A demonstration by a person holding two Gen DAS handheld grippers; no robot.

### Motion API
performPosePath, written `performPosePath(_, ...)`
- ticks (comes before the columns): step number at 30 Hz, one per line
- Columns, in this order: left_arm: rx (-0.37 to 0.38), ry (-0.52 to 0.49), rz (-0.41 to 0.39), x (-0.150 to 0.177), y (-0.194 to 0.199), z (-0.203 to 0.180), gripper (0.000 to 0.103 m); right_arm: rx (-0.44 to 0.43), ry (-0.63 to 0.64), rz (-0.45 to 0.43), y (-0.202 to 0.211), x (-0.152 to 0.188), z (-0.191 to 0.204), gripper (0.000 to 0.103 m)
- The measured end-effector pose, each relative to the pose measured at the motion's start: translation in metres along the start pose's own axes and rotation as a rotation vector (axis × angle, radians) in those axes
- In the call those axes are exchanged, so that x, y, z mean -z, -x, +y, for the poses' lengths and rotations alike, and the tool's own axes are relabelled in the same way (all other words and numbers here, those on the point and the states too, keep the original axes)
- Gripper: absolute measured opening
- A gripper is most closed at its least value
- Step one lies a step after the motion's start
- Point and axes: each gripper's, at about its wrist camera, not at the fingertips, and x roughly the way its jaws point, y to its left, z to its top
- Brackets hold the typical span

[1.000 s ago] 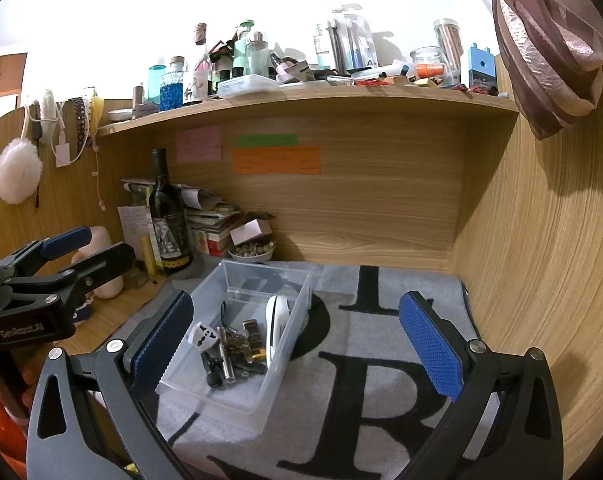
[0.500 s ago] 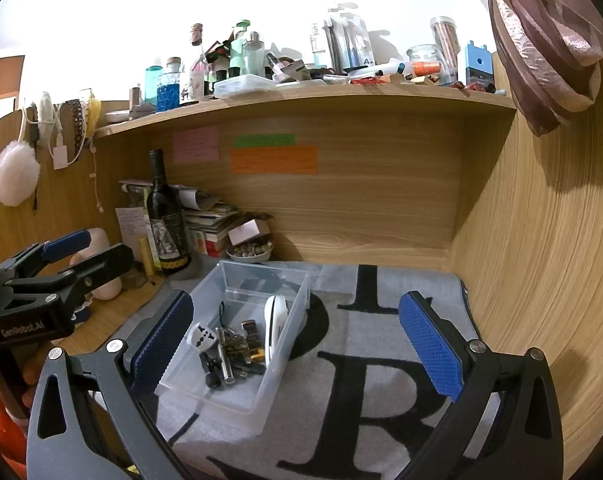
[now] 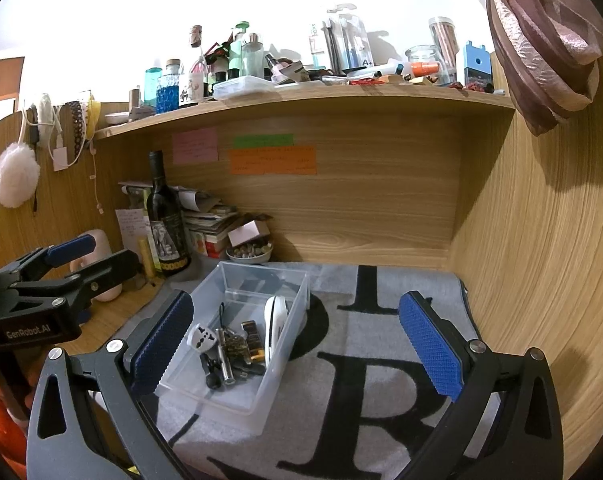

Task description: Organize rigid objects

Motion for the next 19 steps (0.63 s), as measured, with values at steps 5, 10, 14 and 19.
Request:
performPosePath(5, 0.005, 0.005, 0.005, 0.000, 0.000, 0.000, 0.102, 0.003, -0.002, 0.000, 0.000, 0.000, 0.002, 0.103)
performPosePath(10, 0.017, 0.009, 0.019, 0.000, -0.001, 0.000, 0.102, 0.002, 0.004, -0.001, -0.001, 0.000, 0.006, 0.103)
performPosePath(14, 0.015, 0.010, 0.017, 0.000, -0.001, -0.001, 0.102, 0.001, 0.010, 0.004, -0.003, 0.000, 0.009, 0.103)
performPosePath(19, 0.022, 0.012, 0.029, 0.000, -0.004, 0.000, 0.102, 0.003, 0.009, 0.010, -0.007, 0.000, 0.014, 0.103)
